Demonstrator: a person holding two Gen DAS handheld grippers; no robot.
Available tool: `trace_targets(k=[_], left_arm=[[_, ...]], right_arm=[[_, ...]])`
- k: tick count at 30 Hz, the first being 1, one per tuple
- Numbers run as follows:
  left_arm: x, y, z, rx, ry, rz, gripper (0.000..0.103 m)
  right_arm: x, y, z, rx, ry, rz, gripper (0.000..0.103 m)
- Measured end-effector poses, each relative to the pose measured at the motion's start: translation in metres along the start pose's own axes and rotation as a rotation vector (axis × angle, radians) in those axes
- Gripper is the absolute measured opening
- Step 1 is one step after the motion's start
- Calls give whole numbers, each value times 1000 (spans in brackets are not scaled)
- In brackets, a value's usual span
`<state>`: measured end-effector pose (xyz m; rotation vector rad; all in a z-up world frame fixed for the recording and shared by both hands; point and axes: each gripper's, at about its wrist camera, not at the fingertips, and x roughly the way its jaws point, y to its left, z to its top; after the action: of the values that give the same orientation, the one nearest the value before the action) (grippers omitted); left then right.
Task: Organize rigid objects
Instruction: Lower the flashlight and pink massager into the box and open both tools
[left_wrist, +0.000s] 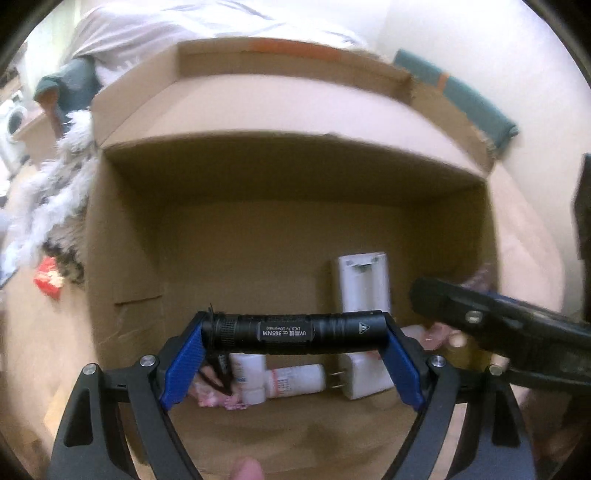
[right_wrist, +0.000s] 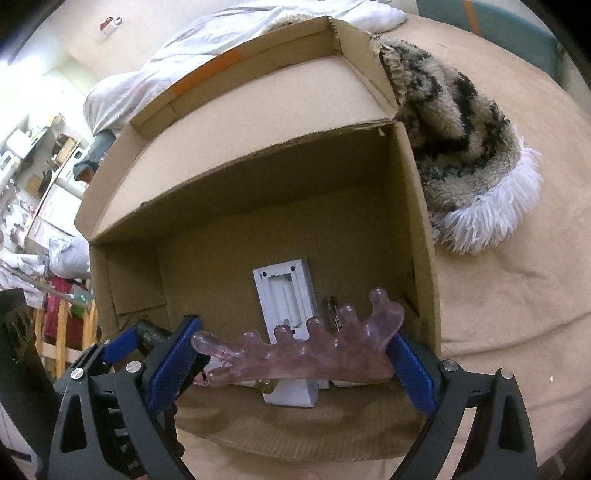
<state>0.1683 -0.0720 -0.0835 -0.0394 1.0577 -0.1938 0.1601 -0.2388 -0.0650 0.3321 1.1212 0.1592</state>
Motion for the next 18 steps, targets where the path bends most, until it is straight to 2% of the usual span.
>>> trace_targets(k=[3,6,7,11,15,18], left_arm=[[8,5,-2,-11,28,35,87],[4,5,-2,-4,3,62,100],[2,5,-2,-1,-7,74,102],[2,4,-4,1,5,80,102],[-4,7,-8,-14,3,73,102],[-26,19,-1,-50,-30,57,102]], right_arm=[[1,2,-1,-19,5,-14,102],[4,4,-2,-19,11,-10,102],[4,3,-1,-13,11,-6,103],[5,6,0,-13,3,0,103],[-9,12,2,-43,-71,-3,103],[-17,10,4,-33,-104,-7,103]])
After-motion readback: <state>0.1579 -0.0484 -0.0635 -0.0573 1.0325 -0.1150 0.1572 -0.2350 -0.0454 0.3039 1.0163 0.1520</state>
